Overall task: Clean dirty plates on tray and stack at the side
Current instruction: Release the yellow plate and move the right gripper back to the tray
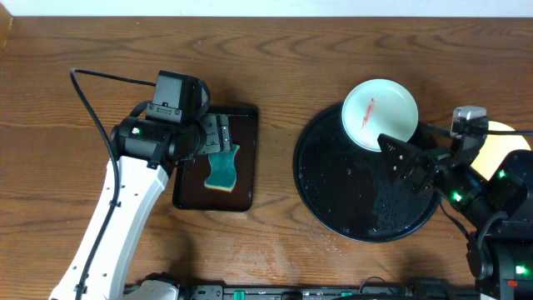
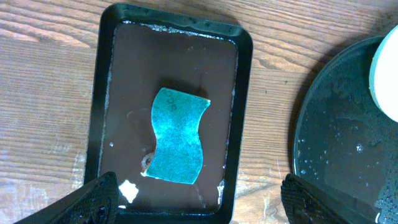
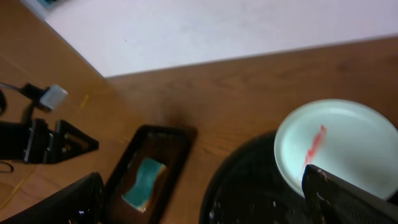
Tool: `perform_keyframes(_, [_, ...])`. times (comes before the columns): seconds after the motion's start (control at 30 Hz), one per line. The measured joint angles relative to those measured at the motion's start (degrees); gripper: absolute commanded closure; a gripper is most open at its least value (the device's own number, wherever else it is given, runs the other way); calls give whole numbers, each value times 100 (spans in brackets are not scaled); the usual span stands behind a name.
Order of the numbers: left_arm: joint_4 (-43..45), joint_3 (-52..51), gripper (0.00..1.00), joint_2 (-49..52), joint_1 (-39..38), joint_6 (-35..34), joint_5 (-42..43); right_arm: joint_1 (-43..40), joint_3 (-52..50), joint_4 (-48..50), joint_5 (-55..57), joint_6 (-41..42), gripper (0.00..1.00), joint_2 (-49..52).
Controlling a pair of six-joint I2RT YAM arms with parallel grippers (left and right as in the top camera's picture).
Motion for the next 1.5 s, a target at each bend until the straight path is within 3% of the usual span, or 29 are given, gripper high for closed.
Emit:
perform_keyframes(0.17, [0, 0, 16, 0, 0, 0, 0, 35, -260, 129, 570, -125, 1, -256])
perform_keyframes(0.43, [-4, 0, 16, 0, 0, 0, 0, 518, -2461, 1685, 2118, -219, 1, -1904])
perform_keyframes(0.63, [0, 2, 16, 0, 0, 0, 0, 691, -3624, 2000, 2422, -223, 1, -3034])
perform_keyframes(1.03, [0, 2, 16, 0, 0, 0, 0, 691, -3794, 2190, 2457, -243, 1, -3438])
perform_keyframes(1.5, [2, 2, 16, 0, 0, 0, 0, 691, -3797, 2728, 1073, -240, 1, -3438])
